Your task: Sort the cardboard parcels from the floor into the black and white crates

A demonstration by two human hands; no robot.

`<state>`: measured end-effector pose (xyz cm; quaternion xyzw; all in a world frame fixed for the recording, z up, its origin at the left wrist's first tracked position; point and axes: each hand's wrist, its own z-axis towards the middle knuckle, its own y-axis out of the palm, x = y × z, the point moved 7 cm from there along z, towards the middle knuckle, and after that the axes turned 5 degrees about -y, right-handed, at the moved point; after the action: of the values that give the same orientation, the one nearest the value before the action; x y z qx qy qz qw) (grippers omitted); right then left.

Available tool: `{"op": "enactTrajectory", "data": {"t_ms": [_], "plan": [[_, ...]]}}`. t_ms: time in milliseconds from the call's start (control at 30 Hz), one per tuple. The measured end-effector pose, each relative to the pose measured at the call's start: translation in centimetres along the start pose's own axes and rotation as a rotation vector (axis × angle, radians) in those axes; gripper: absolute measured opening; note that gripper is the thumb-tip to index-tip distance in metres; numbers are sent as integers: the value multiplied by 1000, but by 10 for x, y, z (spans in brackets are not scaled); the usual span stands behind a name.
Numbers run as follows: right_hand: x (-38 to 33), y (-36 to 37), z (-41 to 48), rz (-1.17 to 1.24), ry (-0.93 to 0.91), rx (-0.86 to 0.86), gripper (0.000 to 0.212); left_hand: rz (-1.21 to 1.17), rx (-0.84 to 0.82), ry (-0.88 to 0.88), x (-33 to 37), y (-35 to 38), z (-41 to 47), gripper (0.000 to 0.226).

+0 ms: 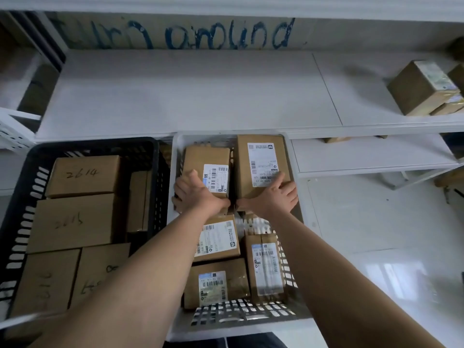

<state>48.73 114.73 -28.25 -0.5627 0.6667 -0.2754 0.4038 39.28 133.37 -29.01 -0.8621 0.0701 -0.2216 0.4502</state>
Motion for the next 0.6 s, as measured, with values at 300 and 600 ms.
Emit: {"op": "enactTrajectory", "data": {"t_ms": [300, 600], "plan": [[17, -32, -24, 150, -89, -24, 137, -140, -128, -16, -18, -24, -20, 136], [48, -31, -78, 94, -140, -19, 135, -64, -155, -11, -47, -25, -74, 143]]}}
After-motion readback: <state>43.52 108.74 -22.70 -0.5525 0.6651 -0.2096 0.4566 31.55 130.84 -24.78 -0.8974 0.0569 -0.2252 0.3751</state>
